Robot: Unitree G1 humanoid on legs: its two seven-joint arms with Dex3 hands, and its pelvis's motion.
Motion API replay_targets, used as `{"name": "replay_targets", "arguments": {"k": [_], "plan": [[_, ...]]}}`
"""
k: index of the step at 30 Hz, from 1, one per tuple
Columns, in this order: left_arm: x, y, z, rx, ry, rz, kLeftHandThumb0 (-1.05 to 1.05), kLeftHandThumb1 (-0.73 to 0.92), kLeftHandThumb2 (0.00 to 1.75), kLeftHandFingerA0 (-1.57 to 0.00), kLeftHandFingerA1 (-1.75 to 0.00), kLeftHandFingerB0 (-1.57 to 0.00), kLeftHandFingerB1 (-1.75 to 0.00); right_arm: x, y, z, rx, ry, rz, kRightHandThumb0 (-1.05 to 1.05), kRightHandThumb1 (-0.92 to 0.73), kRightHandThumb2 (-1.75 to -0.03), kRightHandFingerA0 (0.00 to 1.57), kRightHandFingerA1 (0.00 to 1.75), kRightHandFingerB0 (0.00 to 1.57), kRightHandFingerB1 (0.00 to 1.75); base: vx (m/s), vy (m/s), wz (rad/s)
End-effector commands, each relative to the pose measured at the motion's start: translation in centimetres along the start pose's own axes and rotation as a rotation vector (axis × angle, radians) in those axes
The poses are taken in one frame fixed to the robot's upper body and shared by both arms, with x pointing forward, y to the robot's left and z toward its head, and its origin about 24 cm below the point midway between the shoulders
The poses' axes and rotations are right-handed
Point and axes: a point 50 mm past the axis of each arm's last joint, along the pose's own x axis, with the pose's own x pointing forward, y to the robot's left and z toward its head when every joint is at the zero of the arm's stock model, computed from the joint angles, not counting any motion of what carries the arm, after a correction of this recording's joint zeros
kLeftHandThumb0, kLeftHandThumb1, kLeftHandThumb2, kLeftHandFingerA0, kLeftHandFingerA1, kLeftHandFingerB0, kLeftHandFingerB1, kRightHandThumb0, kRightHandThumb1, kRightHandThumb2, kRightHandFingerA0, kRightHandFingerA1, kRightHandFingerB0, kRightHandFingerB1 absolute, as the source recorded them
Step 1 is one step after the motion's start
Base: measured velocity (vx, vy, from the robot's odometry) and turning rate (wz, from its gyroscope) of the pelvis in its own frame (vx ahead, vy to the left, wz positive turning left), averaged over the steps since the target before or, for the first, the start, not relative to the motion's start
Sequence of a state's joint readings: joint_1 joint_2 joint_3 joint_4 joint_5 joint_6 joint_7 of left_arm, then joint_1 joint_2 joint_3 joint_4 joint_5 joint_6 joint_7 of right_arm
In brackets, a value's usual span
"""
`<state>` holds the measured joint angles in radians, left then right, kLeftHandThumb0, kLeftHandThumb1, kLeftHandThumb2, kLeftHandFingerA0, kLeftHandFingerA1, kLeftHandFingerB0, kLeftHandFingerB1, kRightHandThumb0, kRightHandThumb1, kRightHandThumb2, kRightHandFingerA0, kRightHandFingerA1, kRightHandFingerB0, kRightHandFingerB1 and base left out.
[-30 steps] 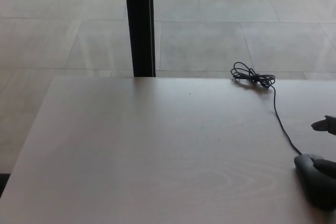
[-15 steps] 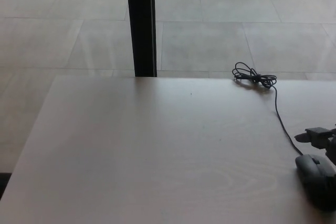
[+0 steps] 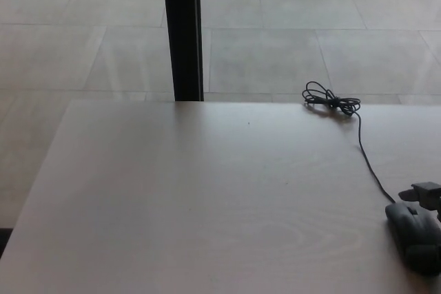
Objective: The robot uses its right fingers to click on the left button of the black mouse placed on the table.
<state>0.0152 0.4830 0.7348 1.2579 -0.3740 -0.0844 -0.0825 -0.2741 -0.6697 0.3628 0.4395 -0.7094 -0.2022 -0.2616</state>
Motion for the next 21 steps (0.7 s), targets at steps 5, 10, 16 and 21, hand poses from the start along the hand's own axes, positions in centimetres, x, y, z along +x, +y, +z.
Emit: {"name": "replay_targets", "arguments": {"k": [5, 10, 16, 21], "plan": [[0.1, 0.3, 1.3, -0.025, -0.05, 0.011, -0.93, 0.92, 0.75, -0.7, -0.58, -0.55, -0.48, 0.3, 0.7, 1.0, -0.023, -0.032, -0.014, -0.68, -0.86, -0.66, 0.42, 0.45, 0.44, 0.35, 0.0, 0.0, 0.0], [0.1, 0.3, 1.2, -0.031, -0.048, 0.009, -0.93, 0.92, 0.74, -0.67, -0.55, -0.54, -0.48, 0.3, 0.7, 0.8, -0.018, -0.024, -0.02, -0.66, -0.84, -0.65, 0.41, 0.46, 0.45, 0.36, 0.0, 0.0, 0.0], [0.1, 0.5, 1.1, -0.039, -0.052, 0.009, -0.94, 0.92, 0.78, -0.66, -0.58, -0.51, -0.48, -0.2, 0.7, -0.4, -0.026, 0.028, 0.008, -0.67, -0.85, -0.66, 0.41, 0.46, 0.44, 0.36, 0.0, 0.0, 0.0], [0.1, 0.4, 1.2, -0.02, -0.055, 0.008, -0.96, 0.92, 0.77, -0.65, -0.57, -0.53, -0.48, -0.5, 0.7, -1.4, -0.014, 0.059, 0.003, -0.67, -0.84, -0.66, 0.39, 0.46, 0.45, 0.36, 0.0, 0.0, 0.0]]}}
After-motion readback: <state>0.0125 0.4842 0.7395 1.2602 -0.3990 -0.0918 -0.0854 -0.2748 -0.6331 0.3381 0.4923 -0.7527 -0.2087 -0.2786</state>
